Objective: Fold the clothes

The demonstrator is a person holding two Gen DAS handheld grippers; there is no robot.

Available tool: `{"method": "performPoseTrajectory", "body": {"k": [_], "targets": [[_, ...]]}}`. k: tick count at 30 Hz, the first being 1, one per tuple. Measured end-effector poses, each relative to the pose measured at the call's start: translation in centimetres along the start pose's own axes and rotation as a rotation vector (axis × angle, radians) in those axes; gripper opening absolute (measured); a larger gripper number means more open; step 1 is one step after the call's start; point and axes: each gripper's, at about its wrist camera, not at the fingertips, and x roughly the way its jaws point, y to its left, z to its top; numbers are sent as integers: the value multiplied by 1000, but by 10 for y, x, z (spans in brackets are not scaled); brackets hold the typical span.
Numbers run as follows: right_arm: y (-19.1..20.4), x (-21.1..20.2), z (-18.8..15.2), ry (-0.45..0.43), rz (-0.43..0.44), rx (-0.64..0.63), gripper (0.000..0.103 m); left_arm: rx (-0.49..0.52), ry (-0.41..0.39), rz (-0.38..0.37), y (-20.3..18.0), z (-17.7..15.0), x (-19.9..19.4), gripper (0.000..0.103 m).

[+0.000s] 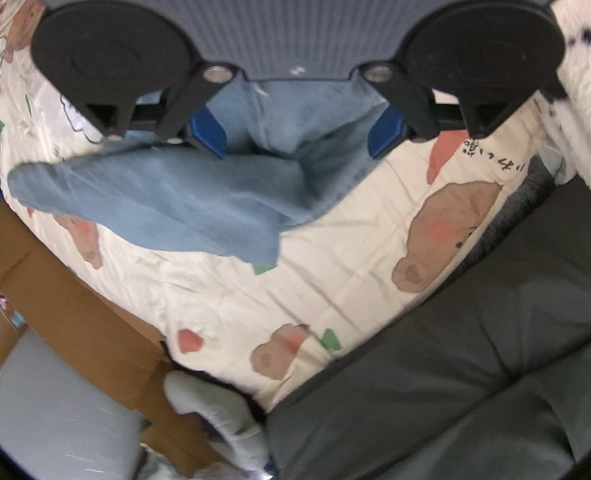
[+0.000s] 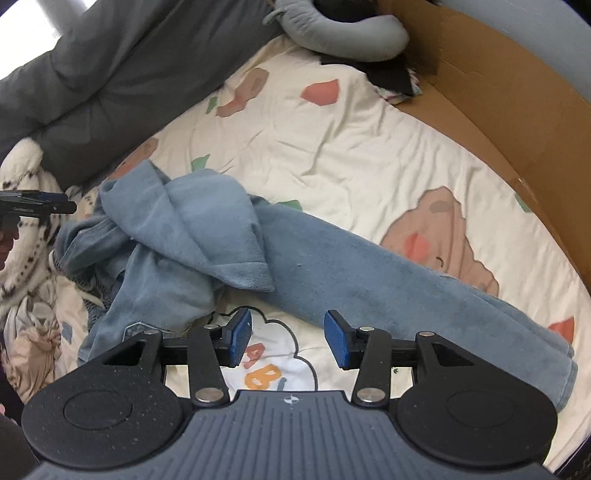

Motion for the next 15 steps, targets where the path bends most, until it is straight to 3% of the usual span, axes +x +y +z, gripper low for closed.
{"method": "performPoseTrajectory", "body": {"k": [7, 15], "targets": [[-16, -6, -5, -7, -18, 74, 51, -58, 92, 65, 20, 1, 44, 85], [-17, -3, -8, 15, -40, 52, 51, -139, 149, 16, 29, 5, 86, 84]]}}
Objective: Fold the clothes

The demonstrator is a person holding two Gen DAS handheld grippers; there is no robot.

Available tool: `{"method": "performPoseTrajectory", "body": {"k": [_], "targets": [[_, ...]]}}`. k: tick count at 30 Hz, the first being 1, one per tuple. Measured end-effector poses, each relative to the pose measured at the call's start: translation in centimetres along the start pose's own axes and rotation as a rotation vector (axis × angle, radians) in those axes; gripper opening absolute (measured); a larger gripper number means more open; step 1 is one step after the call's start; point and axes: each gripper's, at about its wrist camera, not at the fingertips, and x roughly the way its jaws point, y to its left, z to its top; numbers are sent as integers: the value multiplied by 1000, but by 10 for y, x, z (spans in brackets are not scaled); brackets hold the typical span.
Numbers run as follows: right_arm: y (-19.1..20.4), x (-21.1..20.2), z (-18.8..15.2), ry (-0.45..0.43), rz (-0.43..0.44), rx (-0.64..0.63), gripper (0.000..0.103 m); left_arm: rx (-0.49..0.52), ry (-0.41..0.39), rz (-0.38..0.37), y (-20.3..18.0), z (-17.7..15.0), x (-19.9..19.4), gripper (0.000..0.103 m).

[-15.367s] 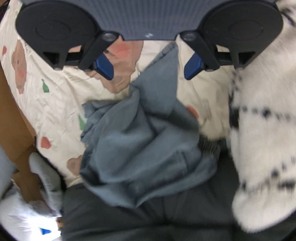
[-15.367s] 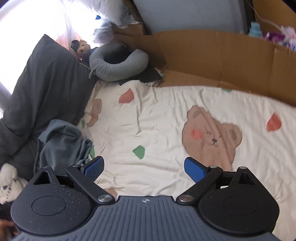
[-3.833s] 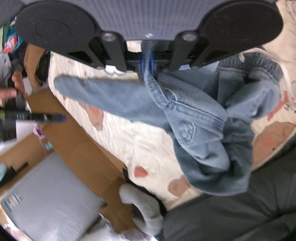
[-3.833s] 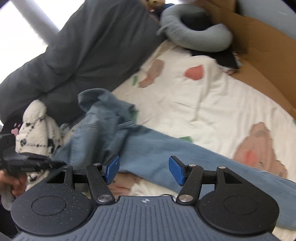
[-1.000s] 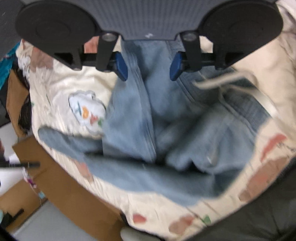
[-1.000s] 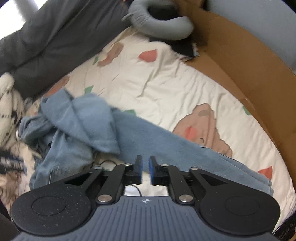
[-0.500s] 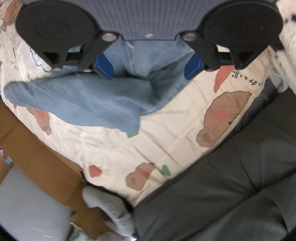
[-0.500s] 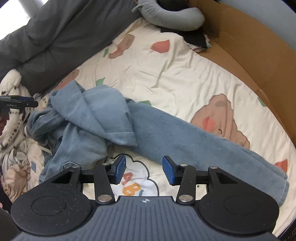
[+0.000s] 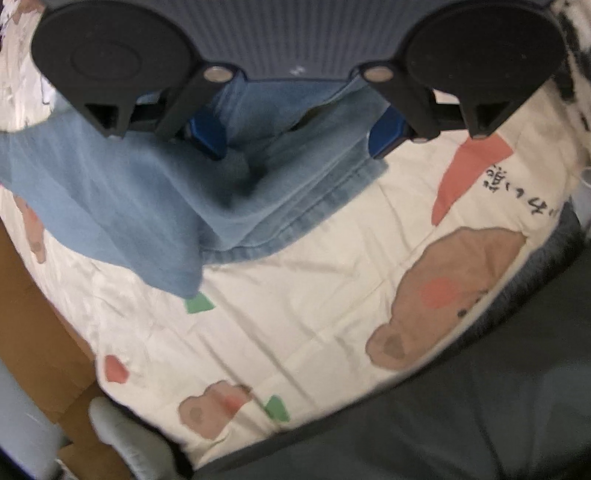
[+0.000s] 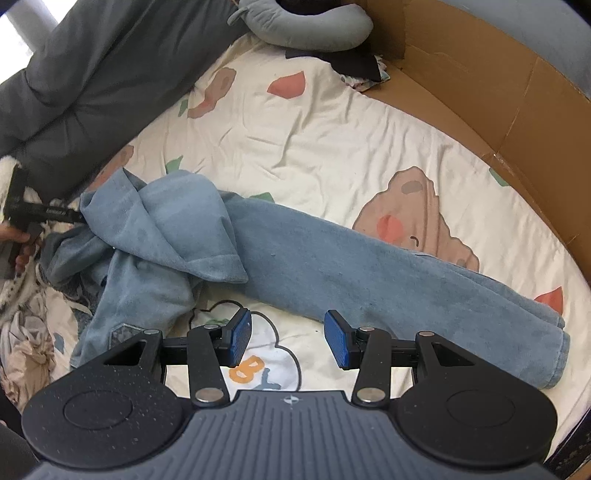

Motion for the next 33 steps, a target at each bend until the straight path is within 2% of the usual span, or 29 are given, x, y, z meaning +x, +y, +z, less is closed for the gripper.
{"method": "performPoseTrajectory", "body": {"k": [2, 3, 4, 5, 6, 15, 22, 27, 33], "targets": [[-1, -2, 0, -1, -8, -5, 51, -12, 7, -3, 2, 2, 5, 65], [-2, -3, -1, -2, -11, -4, 51, -17, 11, -4, 4, 3, 7, 25], [-3, -4, -1, -3, -16, -4, 51, -25, 25, 11, 5, 5, 8, 13], [-3, -5, -1, -3, -23, -7, 51, -25, 21, 6, 5, 7, 6, 12], [-3, -6, -1, -4, -24, -11, 51, -24, 15, -1, 5, 9, 3, 6], [-5, -18, 0, -40, -18, -15, 51, 92, -138, -29, -30, 52, -62, 4], [-3, -29, 4, -79, -4, -18, 51, 152, -239, -155, -91, 80, -126, 4], [6, -34, 8, -100, 28, -31, 51, 208, -218, -285, -144, 81, -150, 4], [28, -44, 15, -146, 95, -66, 55, 272, -149, -395, -206, 63, -149, 4]]}}
